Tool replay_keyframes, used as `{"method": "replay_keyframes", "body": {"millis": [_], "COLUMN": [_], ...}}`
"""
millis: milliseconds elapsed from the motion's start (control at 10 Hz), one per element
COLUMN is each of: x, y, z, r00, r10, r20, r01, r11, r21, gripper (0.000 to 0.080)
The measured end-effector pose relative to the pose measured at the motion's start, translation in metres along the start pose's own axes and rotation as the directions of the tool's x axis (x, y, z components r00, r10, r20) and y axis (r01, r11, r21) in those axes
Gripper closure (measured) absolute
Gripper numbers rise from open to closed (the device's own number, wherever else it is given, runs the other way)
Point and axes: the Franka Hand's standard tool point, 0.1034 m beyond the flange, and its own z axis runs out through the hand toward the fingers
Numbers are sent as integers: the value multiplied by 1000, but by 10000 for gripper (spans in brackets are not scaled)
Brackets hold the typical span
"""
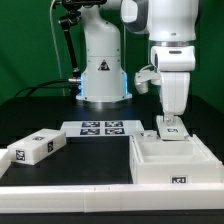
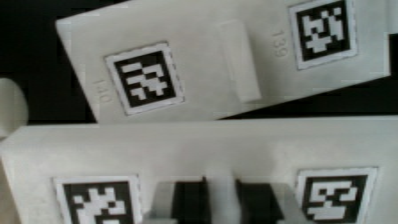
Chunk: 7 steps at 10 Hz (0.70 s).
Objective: Assemble cabinet
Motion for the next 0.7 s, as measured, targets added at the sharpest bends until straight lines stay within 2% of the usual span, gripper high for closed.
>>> {"method": "replay_keyframes", "body": {"millis": [400, 600, 700], "x": [-2, -2, -4], "y": [4, 5, 11], "z": [-3, -3, -6], "r00": [1000, 1000, 1000], "r10": [-11, -14, -15], "r20": [10, 10, 8], "r01": [11, 14, 15], "r11": [1000, 1000, 1000], "r21": [11, 9, 3], "gripper": [729, 729, 729]}}
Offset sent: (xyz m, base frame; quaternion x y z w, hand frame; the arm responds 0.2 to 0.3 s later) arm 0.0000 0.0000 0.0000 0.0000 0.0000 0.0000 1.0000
